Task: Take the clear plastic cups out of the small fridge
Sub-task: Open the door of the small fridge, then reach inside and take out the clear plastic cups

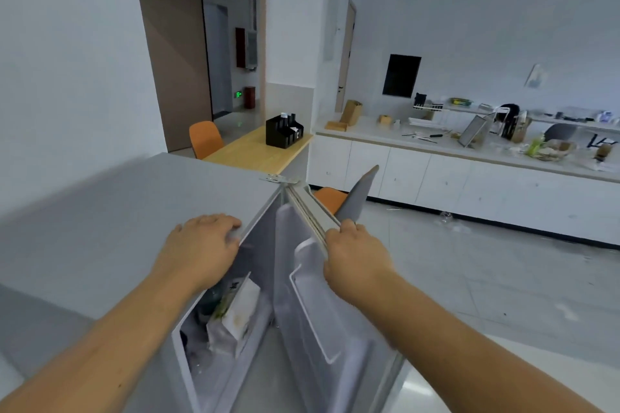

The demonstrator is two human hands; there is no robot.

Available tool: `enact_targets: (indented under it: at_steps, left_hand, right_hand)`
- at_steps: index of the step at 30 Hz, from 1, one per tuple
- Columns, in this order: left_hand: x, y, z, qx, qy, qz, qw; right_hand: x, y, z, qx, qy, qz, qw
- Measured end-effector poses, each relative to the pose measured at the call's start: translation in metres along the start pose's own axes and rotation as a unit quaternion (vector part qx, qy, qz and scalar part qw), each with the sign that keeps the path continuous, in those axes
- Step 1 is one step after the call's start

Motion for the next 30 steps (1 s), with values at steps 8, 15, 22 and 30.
enact_targets:
  at_steps: [8,15,22,30]
  left_hand:
    - [0.005,0.002,0.002,0.019,0.019,0.038,0.999]
    - [0.008,0.013,-0.002,0.059,-0.008,-0.012,0.998]
    - [0.02,0.022,-0.008,0.056,-0.084,-0.067,0.993]
    - [0.064,0.104,0.045,0.083,-0.119,0.019,0.989]
  right_hand:
    - [0.082,0.009,0.018,-0.008,-0.008,0.089,0.996]
    - [0.153,-0.006,0.03,-0.062,-0.044,0.081,0.994]
    - [0.17,-0.008,0.036,-0.056,-0.035,0.046,0.997]
    - [0.114,0.028,0.07,0.189,-0.14,-0.138,0.962]
Point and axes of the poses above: each hand's wrist, its own y-axis away from the middle knuckle, its own z-axis out of the palm, x = y × z, the point moved 3 cm from there along -y, towards the middle knuckle, and after that the axes turned 13 degrees about -z, right-handed, at the moved point
